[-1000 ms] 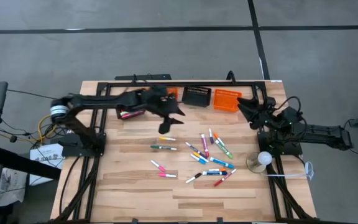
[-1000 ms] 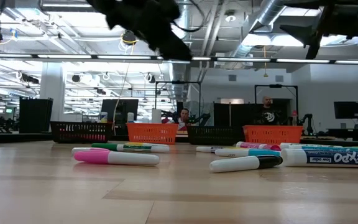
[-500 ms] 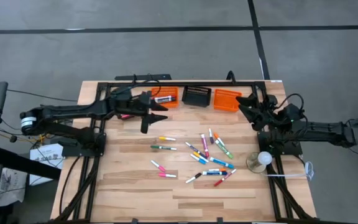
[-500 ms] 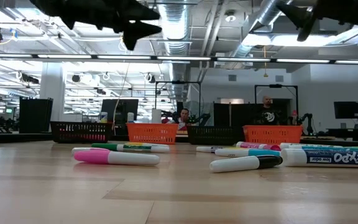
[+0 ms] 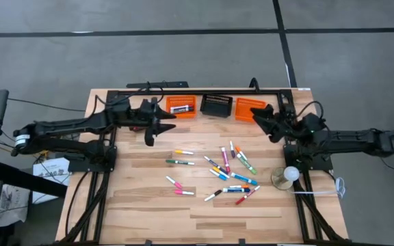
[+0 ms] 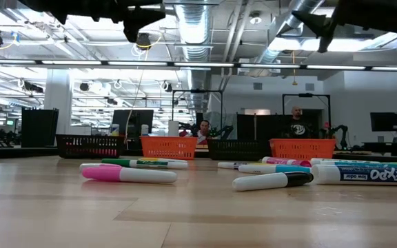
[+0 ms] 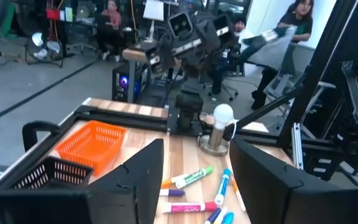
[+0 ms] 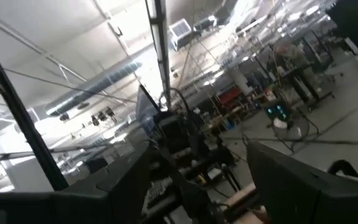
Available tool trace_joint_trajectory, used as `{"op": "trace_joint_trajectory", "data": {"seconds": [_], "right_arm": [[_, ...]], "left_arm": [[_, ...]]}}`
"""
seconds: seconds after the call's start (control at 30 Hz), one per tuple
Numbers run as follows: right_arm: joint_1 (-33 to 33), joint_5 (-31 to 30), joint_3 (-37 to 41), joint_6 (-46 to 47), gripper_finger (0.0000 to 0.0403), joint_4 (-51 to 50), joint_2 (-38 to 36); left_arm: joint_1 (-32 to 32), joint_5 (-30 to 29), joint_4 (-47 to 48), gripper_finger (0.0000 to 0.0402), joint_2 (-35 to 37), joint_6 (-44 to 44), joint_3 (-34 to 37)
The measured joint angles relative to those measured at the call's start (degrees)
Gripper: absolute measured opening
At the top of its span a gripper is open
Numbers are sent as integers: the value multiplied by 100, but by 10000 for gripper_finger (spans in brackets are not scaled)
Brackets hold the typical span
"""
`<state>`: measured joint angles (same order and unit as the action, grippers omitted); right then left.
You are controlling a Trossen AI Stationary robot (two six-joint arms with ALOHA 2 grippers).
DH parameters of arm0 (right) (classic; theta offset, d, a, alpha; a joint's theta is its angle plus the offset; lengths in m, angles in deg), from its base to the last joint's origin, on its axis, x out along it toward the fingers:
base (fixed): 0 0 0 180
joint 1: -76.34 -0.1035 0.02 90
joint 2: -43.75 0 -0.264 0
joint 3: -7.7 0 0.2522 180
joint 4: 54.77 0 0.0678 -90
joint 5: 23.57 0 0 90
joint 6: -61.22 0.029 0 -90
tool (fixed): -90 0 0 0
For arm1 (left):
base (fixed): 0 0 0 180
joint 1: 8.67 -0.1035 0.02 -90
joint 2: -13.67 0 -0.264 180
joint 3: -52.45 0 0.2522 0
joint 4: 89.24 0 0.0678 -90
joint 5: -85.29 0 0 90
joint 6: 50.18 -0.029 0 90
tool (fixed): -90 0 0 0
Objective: Pick & Place Markers
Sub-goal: Put the large pink marker pen into the left orange bin
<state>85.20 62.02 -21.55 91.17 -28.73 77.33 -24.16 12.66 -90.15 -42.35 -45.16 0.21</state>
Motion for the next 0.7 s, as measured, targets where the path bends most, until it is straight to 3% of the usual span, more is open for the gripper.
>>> {"op": "trace_joint_trajectory", "data": {"seconds": [0.13, 0.43, 0.7], "right_arm": [[-25, 19, -471, -262, 254, -642, 386], [-18, 123, -2227, -654, 254, -4011, 1426], [-72, 167, -2982, -527, 254, -5423, 2270]], "left_arm": [[0, -2, 5, 184, 134, 2, 2], [2, -2, -1, 184, 239, 0, 2], [2, -2, 2, 184, 237, 0, 2]]}}
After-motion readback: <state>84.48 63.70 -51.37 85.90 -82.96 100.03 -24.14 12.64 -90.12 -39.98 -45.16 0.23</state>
